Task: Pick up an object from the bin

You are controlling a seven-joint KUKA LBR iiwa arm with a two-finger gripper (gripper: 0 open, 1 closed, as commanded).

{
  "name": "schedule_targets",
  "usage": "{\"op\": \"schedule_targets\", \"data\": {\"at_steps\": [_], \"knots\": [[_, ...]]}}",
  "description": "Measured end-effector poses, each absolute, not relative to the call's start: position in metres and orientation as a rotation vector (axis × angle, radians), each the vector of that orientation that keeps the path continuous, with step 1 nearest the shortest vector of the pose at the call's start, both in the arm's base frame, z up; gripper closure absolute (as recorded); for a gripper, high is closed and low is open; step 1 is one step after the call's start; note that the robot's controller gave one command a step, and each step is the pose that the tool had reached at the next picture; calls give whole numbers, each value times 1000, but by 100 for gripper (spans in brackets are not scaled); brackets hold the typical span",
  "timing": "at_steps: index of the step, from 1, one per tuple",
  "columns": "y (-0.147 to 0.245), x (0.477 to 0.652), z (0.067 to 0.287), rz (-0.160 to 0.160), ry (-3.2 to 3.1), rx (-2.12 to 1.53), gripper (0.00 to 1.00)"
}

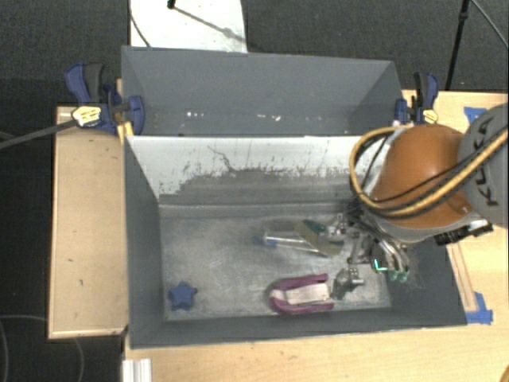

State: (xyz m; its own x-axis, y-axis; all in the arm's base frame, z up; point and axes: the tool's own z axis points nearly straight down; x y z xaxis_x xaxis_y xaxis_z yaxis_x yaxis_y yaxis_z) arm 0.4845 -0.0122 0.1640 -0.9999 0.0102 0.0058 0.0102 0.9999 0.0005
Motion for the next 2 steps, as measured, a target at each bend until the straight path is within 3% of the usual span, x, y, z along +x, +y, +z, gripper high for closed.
{"op": "schedule_targets", "data": {"at_steps": [1,2], "knots": [[42,478,85,-4,-3132,183,0],[27,491,73,-1,-3041,830,0]]}}
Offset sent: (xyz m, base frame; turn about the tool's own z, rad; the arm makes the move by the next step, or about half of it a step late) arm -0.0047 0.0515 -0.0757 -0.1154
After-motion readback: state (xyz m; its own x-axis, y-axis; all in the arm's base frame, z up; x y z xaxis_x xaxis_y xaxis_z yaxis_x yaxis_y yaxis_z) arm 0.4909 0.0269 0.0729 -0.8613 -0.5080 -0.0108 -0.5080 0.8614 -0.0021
